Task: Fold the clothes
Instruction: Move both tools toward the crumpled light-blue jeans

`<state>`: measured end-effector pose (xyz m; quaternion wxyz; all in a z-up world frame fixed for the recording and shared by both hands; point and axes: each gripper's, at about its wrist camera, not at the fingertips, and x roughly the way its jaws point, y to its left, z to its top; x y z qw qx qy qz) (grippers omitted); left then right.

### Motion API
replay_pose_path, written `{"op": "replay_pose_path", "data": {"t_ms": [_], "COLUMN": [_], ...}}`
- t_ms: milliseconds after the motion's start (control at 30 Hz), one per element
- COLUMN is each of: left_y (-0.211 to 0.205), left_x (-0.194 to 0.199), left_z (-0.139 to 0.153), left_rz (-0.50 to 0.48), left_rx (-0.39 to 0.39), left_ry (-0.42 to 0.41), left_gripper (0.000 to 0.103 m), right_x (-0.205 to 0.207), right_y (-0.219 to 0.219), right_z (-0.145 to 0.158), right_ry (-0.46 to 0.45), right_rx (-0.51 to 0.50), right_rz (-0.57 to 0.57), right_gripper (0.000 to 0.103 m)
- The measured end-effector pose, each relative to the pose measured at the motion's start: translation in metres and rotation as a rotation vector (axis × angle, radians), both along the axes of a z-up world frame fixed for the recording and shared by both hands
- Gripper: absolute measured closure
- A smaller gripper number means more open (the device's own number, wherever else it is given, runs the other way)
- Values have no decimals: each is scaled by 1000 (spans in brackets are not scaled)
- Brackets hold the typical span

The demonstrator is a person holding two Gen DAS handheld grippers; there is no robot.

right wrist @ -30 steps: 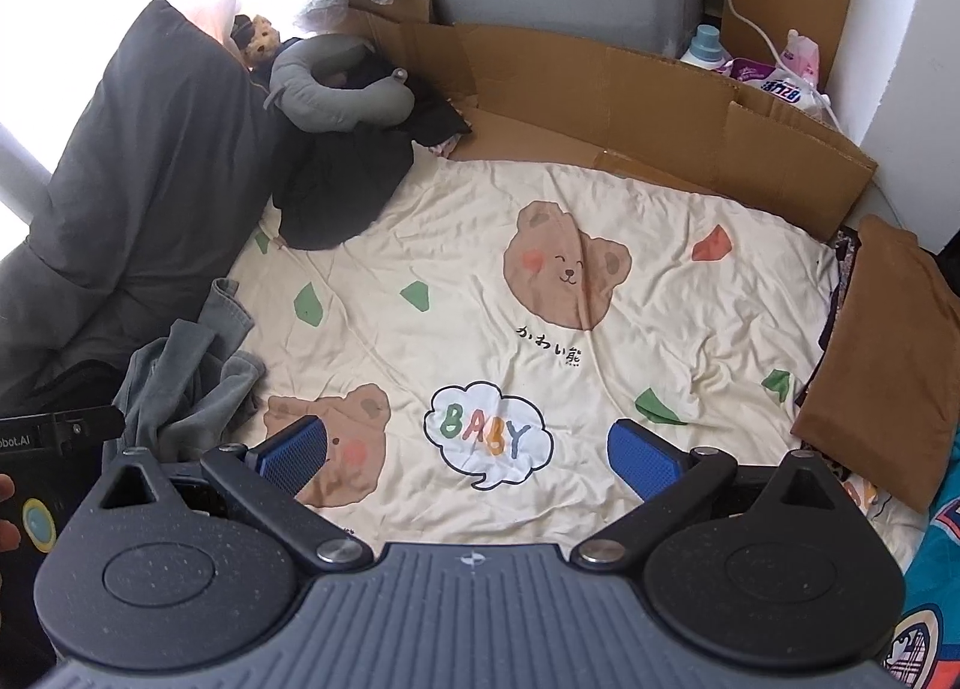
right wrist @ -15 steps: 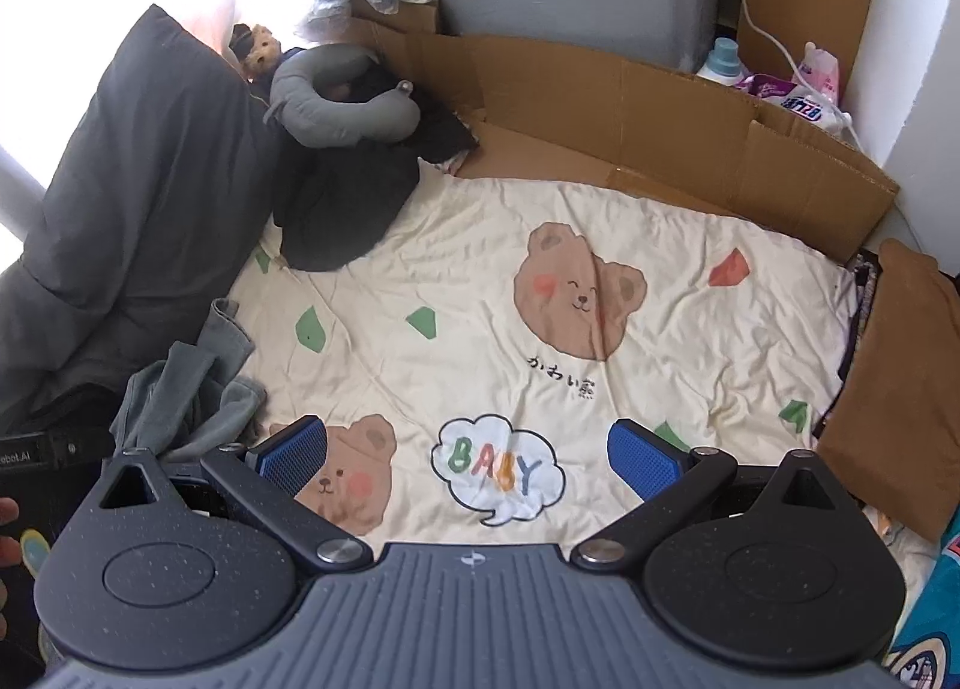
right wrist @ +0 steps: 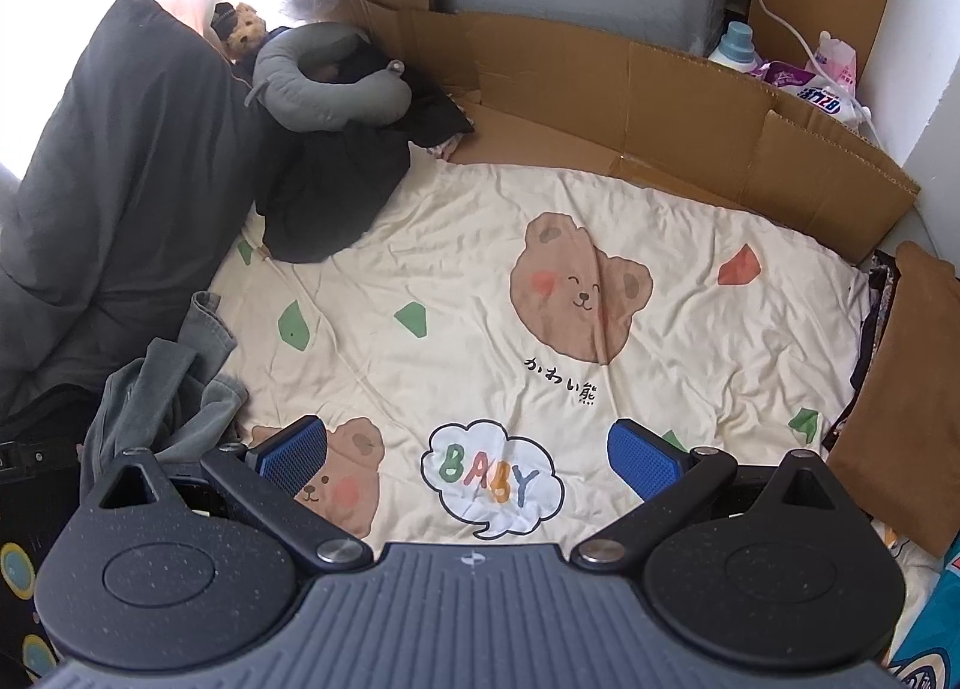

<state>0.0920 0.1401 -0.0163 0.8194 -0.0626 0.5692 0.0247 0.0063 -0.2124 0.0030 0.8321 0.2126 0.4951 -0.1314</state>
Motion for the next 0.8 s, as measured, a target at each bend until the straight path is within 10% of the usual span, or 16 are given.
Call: {"op": "replay_pose_path", "data": {"t_ms": [800], "left_y": [62], "left_x": [50], "left_z": [-52], "left_rz": [129], "left_rx": [45], "left_ry": [1], "left_gripper": [7], "right_x": [84], "right_y": [-2], "right_z": [-49], "right_ry": [-61], "right_rx": [53], "right_rz": [169], "right_gripper": [0]}}
